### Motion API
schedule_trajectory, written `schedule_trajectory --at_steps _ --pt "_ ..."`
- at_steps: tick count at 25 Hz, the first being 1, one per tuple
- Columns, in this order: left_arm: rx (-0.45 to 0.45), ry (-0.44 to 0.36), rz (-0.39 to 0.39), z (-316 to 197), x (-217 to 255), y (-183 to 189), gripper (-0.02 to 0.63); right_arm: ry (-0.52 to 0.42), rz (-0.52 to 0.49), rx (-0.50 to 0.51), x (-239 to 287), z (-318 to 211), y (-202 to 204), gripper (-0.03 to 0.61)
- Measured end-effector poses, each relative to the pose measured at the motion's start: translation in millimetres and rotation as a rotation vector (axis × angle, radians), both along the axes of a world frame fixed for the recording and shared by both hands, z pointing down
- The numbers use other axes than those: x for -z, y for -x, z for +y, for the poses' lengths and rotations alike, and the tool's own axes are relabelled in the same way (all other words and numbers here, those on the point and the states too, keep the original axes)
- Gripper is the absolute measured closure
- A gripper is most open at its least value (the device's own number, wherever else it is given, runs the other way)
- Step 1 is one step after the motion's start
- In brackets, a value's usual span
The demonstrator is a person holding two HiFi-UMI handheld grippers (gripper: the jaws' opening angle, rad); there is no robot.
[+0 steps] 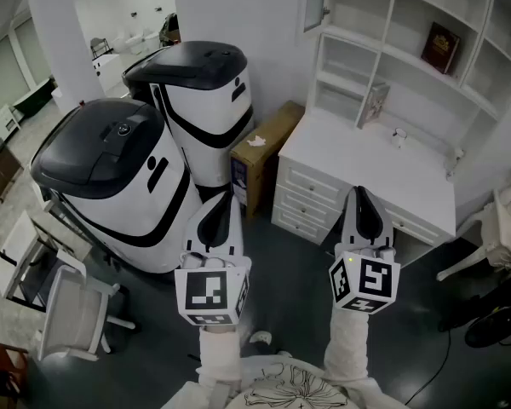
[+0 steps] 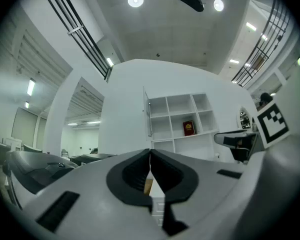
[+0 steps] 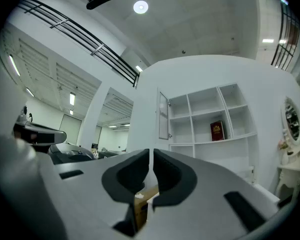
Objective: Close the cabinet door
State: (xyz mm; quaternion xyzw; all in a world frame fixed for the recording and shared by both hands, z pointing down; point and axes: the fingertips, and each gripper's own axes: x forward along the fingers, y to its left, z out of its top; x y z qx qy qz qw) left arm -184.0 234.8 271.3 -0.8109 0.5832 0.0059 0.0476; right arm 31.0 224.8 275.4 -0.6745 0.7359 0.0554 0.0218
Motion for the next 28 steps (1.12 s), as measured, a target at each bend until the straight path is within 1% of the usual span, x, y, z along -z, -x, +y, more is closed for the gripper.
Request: schedule_trajectory --at_steps 10,20,24,28 --pt "-0.008 -0.001 0.003 -15 -7 4 0.609 0.002 -0.001 -0.004 -7 -14 4 0.554" --pt "-0.023 0.007 -0.011 -34 -17 17 0.609 -0.031 -0.041 0.004 -13 -25 13 0.554" --pt "-0.025 0.012 -0.01 -40 -22 21 0.609 -0.023 -0.064 0.002 -19 -28 11 0.552" --pt "-0.02 0.014 -0.001 -39 -28 22 0.609 -0.014 -0.057 -0.005 -25 -26 8 0.55"
